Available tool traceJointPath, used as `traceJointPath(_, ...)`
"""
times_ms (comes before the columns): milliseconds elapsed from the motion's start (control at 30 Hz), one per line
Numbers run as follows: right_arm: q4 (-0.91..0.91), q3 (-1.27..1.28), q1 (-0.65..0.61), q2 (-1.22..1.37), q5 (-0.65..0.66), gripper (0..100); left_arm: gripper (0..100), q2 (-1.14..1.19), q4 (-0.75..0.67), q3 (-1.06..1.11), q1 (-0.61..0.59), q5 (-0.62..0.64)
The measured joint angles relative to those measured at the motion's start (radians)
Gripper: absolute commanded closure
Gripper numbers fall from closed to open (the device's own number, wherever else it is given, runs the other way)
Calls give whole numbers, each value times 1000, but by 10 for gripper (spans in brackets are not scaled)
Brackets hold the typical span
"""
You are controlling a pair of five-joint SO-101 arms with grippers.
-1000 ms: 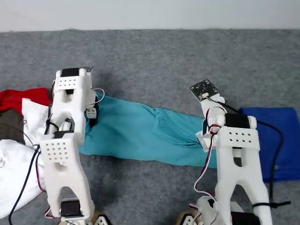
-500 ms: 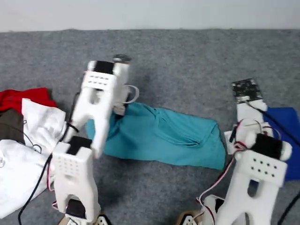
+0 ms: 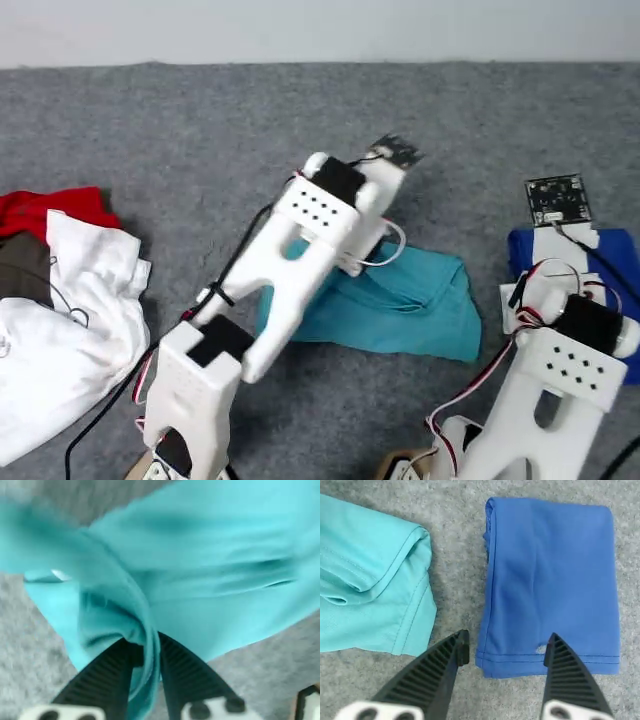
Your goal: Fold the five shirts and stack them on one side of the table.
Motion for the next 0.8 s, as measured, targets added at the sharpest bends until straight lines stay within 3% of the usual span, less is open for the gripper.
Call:
traceJointPath(233,0,0,18,-12,0,758,988,147,3,-241,98,48)
traceJointPath(433,0,0,173,-12,0,758,988,316,5,-483,152,94)
traceJointPath(800,0,0,284,-12,0,758,988,330,6,-532,290,115)
